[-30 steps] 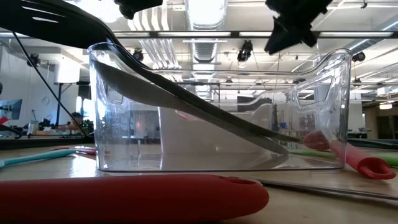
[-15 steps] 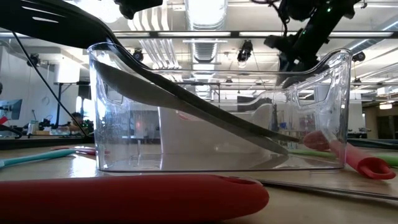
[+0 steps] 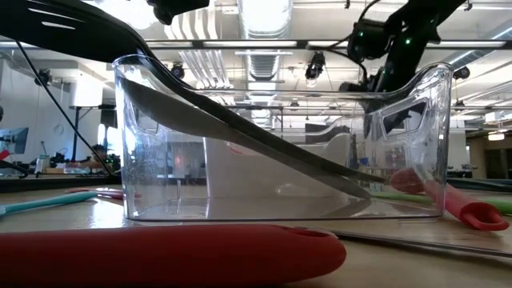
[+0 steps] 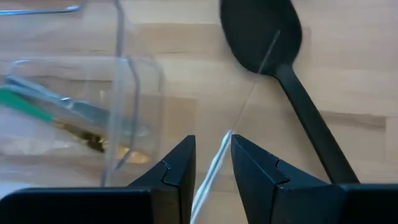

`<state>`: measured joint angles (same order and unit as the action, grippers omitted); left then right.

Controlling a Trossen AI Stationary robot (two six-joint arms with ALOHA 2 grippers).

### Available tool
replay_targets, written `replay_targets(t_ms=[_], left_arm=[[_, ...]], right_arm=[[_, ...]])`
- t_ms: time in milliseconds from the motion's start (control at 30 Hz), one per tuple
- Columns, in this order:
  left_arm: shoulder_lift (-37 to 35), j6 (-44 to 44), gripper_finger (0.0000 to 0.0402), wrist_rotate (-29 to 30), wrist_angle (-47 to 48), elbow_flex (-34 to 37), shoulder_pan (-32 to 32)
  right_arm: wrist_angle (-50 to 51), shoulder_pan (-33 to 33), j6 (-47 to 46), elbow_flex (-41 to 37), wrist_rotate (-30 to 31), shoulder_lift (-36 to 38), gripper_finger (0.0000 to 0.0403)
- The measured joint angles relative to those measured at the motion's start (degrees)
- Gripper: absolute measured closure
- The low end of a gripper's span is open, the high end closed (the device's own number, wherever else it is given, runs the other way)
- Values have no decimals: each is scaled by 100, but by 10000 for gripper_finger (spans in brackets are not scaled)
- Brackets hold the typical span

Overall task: Pick & Place Kitchen Items
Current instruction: Put the white knife into the top transparent bin

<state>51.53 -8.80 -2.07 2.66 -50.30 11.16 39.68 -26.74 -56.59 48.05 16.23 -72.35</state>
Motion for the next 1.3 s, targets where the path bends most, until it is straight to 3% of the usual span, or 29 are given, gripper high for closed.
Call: replay_targets(t_ms=[633, 933, 1300], left_arm=[[0, 0, 197, 0, 0, 2, 2], [0, 0, 197, 0, -1, 2, 2], [0, 0, 197, 0, 0, 2, 0]], right_arm=[[-535, -899, -78, 7, -431, -1298, 244], [-1073, -1216, 44, 35, -769, -1757, 238], [-924, -1469, 555, 11, -724, -1395, 253]])
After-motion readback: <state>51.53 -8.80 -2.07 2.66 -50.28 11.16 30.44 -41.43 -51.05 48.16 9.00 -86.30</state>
